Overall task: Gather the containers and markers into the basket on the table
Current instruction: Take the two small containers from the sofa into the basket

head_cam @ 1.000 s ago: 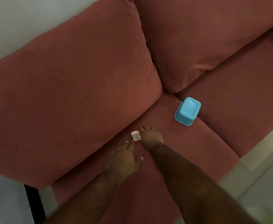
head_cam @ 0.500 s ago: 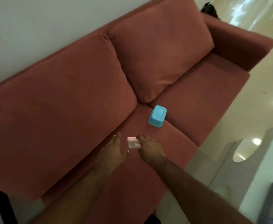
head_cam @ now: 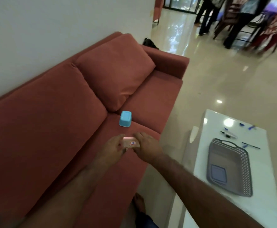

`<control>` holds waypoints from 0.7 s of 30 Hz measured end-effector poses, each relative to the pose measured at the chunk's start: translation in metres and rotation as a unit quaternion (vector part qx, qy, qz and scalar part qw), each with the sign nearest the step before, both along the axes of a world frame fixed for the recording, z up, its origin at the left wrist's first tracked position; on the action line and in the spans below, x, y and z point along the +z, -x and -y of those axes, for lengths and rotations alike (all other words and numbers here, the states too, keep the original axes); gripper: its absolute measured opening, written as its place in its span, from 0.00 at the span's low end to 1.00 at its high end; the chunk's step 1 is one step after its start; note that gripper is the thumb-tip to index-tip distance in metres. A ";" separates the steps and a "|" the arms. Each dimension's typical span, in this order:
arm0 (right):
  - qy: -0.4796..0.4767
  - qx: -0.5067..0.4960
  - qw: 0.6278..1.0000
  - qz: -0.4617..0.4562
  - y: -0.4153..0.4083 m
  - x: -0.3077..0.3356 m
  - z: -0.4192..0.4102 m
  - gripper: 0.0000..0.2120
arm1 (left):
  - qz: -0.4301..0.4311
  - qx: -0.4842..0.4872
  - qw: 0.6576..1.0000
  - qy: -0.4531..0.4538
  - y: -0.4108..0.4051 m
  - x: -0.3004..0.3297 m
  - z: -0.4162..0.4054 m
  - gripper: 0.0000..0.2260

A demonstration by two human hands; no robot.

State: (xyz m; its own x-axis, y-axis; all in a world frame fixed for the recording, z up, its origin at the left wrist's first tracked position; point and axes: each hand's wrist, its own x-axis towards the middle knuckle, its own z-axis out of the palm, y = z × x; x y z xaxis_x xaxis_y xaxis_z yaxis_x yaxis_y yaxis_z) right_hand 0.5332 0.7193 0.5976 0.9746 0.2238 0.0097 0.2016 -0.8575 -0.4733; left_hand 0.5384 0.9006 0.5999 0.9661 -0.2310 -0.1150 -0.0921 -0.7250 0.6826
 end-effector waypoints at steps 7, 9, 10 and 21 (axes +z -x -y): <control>-0.043 -0.097 0.994 0.021 0.083 0.024 0.074 0.28 | -0.008 -0.079 0.995 0.054 0.050 0.008 0.069 0.21; -0.057 -0.127 0.990 0.019 0.102 0.024 0.099 0.29 | -0.019 -0.106 0.992 0.072 0.058 0.007 0.093 0.19; -0.062 -0.144 0.988 0.017 0.112 0.023 0.112 0.30 | -0.027 -0.120 0.989 0.083 0.061 0.006 0.108 0.19; -0.273 -0.369 0.888 -0.033 0.223 0.004 0.270 0.27 | -0.081 -0.214 0.967 0.111 0.115 -0.010 0.291 0.13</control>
